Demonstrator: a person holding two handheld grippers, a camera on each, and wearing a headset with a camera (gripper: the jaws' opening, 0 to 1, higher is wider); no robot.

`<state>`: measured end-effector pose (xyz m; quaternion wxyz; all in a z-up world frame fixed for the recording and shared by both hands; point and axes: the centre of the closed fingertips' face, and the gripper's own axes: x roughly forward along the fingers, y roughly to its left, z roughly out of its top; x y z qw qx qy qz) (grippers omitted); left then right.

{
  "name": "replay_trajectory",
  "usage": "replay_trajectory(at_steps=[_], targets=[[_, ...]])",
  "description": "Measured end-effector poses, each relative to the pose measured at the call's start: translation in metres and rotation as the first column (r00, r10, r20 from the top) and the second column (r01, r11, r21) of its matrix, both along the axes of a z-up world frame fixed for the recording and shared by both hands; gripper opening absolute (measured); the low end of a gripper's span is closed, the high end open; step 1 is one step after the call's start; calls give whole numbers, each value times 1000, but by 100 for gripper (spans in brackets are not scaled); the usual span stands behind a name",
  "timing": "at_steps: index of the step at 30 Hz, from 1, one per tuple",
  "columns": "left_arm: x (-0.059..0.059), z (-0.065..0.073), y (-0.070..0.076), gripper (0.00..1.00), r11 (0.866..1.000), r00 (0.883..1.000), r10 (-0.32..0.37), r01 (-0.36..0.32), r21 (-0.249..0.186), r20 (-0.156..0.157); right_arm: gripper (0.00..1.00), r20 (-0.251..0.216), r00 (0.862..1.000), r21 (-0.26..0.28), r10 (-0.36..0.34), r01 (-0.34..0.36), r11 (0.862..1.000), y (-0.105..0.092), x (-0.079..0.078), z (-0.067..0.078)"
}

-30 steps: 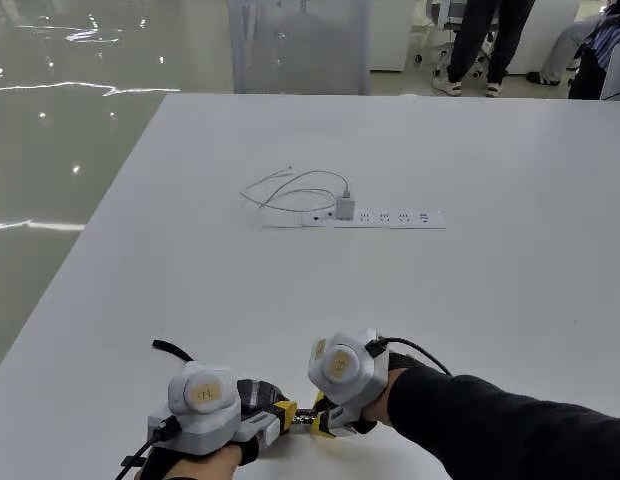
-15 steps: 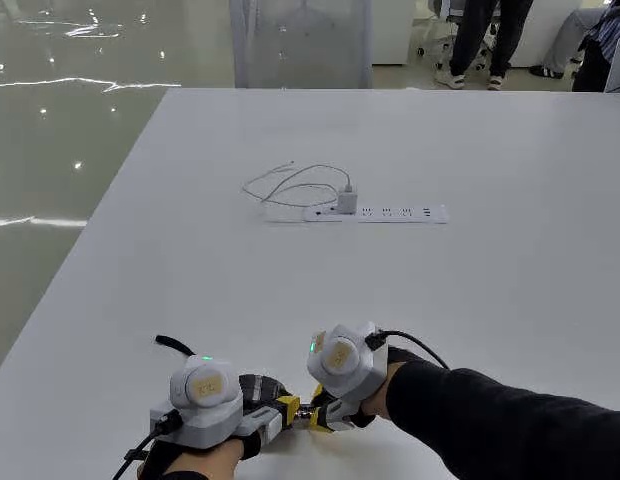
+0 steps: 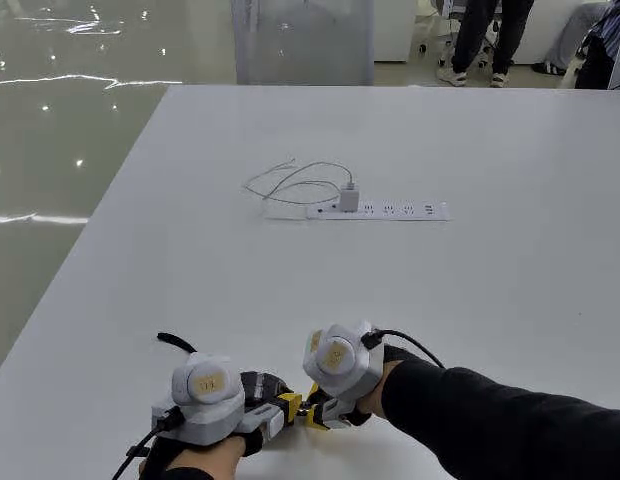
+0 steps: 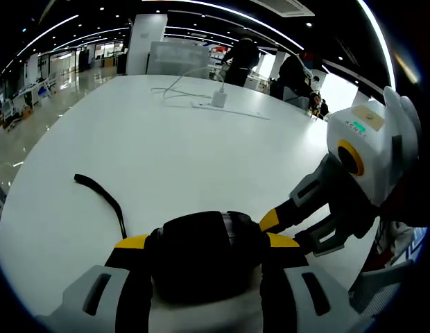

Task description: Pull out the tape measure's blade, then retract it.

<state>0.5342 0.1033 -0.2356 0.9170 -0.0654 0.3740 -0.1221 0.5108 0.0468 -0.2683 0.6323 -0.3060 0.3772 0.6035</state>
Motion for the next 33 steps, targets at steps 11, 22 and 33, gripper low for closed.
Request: replay_trajectory(at_steps=[11, 22, 33], targets=[[0, 0, 0, 58, 1000, 1000, -1, 1, -1, -2, 9, 11, 1000, -5, 24, -24, 1000, 4, 0, -1], [0, 0, 0, 58, 1000, 1000, -2, 2, -2, -3, 10, 12, 1000, 3, 25, -25, 1000, 10, 0, -1], [1, 0, 0, 58, 1000, 1000, -3, 3, -3, -1, 10, 14, 999, 3, 36, -36, 999, 12, 0, -1]])
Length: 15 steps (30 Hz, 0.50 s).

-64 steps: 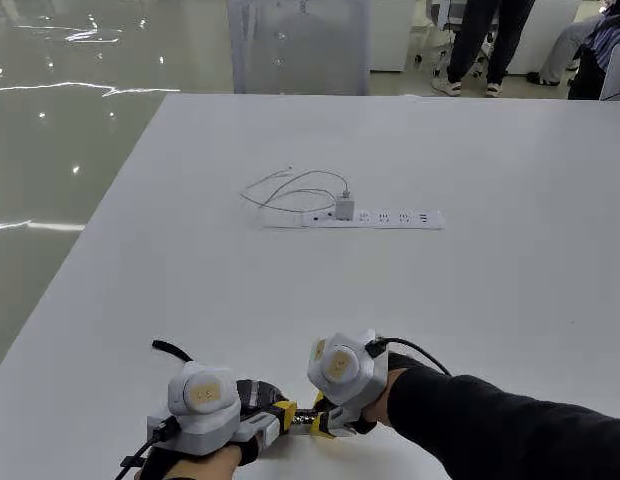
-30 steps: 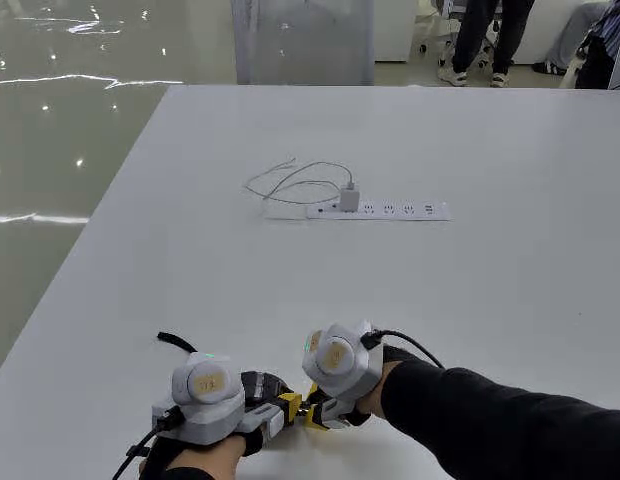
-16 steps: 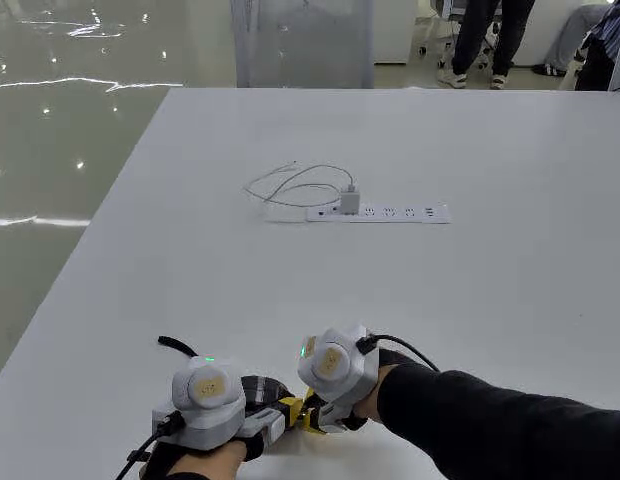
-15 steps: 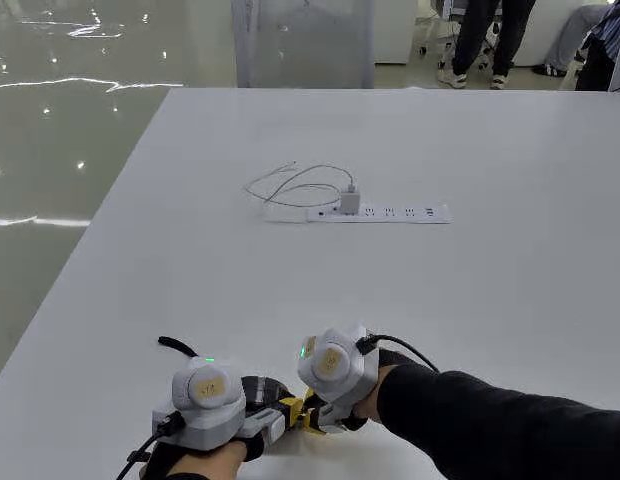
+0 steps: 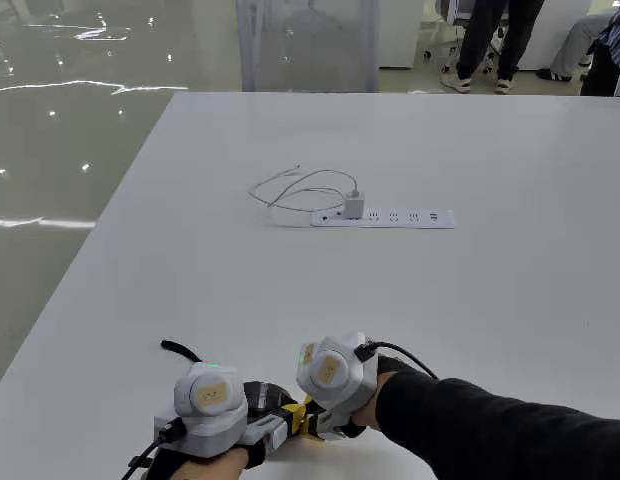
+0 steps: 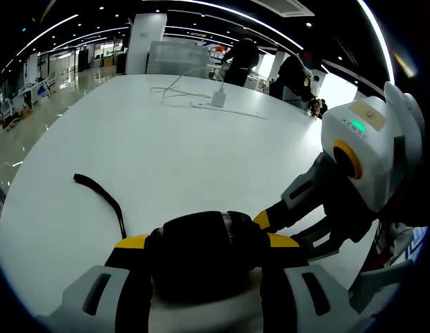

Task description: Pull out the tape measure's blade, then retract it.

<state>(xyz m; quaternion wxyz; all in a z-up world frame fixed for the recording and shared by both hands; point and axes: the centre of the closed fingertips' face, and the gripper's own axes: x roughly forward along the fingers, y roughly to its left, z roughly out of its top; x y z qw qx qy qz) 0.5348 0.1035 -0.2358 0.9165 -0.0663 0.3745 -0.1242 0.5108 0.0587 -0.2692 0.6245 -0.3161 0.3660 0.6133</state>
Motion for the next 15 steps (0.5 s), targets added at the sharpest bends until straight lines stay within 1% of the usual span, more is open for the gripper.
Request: replay_trajectory(at_steps=[8, 9, 10, 11, 15], targets=[[0, 0, 0, 59, 1000, 1000, -4, 4, 3, 3, 11, -4, 1000, -3, -17, 17, 1000, 0, 0, 0], [0, 0, -1, 59, 1000, 1000, -7, 7, 6, 3, 11, 0, 1000, -5, -17, 17, 1000, 0, -1, 0], [-1, 0, -2, 59, 1000, 1000, -21, 21, 22, 6, 11, 8, 1000, -9, -15, 15, 1000, 0, -1, -1], [-1, 0, -2, 60, 1000, 1000, -16, 16, 17, 6, 11, 13, 1000, -11, -16, 16, 1000, 0, -2, -1], [-1, 0, -1, 61, 1000, 1000, -19, 19, 20, 11, 12, 31, 999, -2, -21, 21, 1000, 0, -1, 0]])
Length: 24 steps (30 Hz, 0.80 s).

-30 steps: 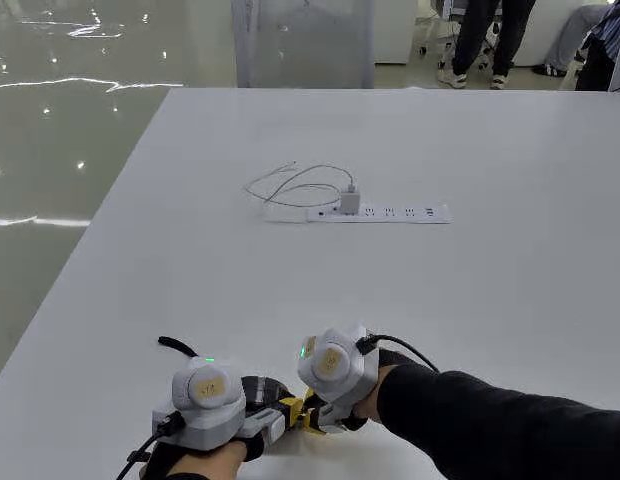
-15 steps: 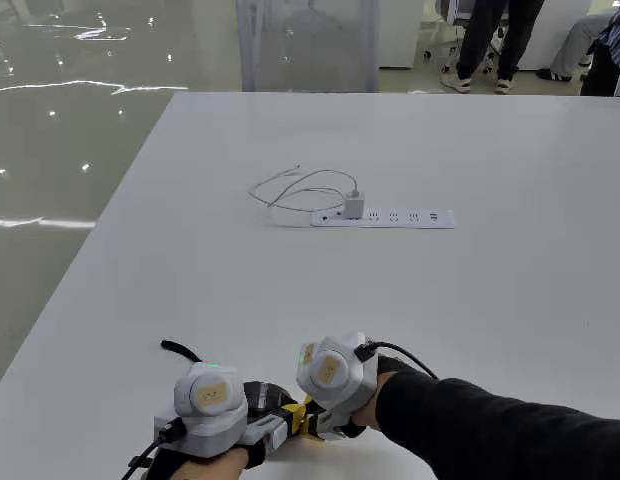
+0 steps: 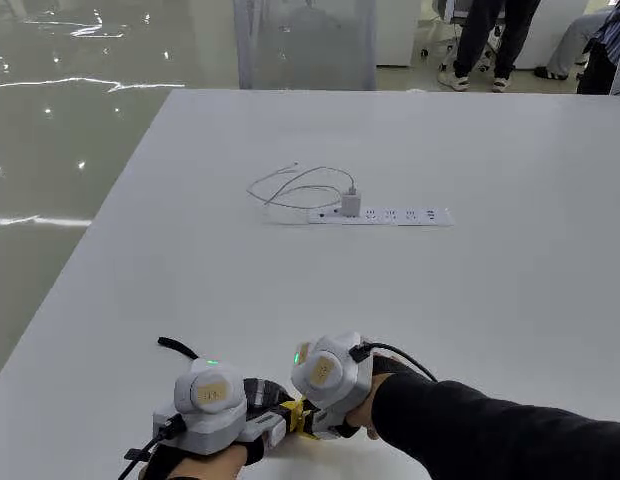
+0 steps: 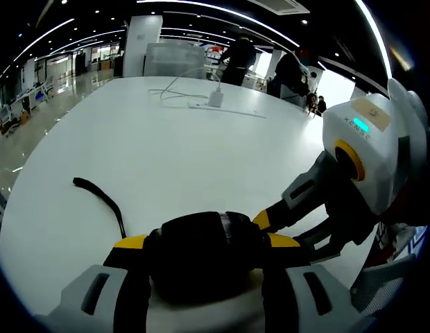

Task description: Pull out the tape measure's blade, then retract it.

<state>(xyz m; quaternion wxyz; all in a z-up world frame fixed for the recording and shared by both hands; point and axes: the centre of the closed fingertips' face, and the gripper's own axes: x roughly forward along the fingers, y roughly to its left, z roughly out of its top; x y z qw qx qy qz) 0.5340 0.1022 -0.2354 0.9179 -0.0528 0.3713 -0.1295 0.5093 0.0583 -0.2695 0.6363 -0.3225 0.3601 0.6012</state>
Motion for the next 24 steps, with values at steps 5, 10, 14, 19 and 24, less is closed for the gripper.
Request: replay_trajectory(at_steps=[5, 10, 14, 19, 24], targets=[[1, 3, 0, 61, 1000, 1000, -14, 14, 3, 0, 18, 27, 999, 8, -23, 23, 1000, -2, 5, 4], [4, 15, 2, 59, 998, 997, -57, 56, 17, 44, 17, 15, 999, 46, -44, 43, 998, -3, 7, 16], [6, 20, 8, 63, 997, 995, -73, 72, 15, 62, 17, 25, 998, 59, -50, 48, 997, -6, 6, 23], [7, 28, 16, 67, 992, 988, -122, 120, 27, 89, 17, 37, 996, 80, -82, 79, 994, -17, 5, 30], [6, 34, 23, 71, 983, 978, -181, 177, 46, 101, 19, 28, 990, 97, -139, 136, 986, -33, 1, 32]])
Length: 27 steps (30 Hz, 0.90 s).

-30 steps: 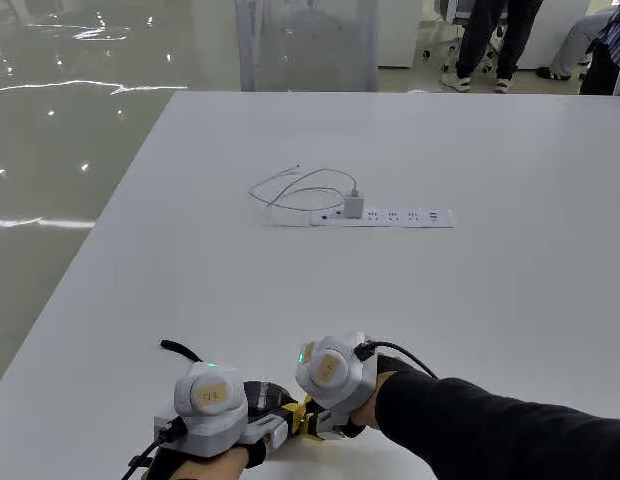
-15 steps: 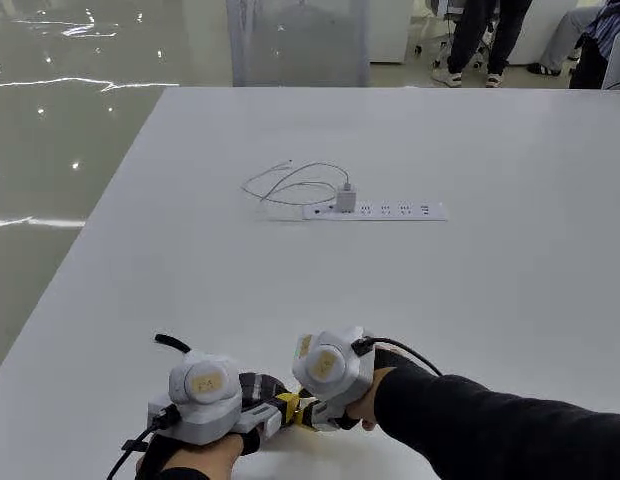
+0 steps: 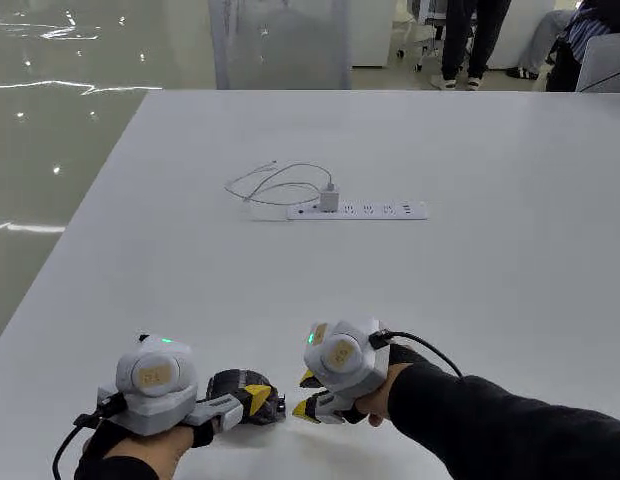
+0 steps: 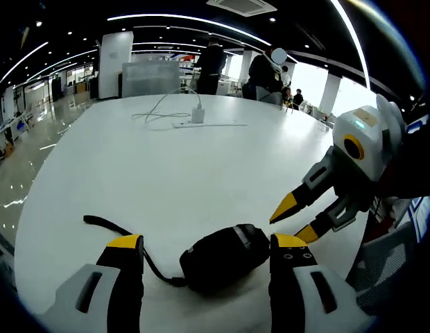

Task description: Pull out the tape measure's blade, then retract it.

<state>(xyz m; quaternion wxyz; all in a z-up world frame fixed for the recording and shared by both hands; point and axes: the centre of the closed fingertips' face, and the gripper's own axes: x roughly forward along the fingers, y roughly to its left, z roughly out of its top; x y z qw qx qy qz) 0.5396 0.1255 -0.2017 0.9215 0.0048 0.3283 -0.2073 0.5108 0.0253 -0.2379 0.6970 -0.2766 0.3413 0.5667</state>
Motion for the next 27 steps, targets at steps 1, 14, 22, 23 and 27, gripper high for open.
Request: replay_trajectory(at_steps=[1, 14, 22, 23, 27], targets=[[-1, 0, 0, 72, 1000, 1000, -14, 14, 5, 1, 19, -3, 1000, 3, -7, 7, 1000, -3, -1, 0], [-21, -4, 1, 87, 983, 985, -175, 175, -52, 0, 23, 24, 993, 67, -116, 114, 991, -44, -10, 16], [-35, -7, 18, 99, 974, 974, -227, 227, 0, 23, 30, 33, 980, 92, -199, 195, 976, -77, -15, 22], [-37, -8, 22, 99, 973, 973, -230, 230, -7, 16, 32, 26, 976, 93, -216, 213, 973, -83, -16, 21], [-42, -5, 25, 99, 965, 967, -252, 254, -63, 30, 36, 27, 969, 104, -245, 241, 965, -97, -18, 22]])
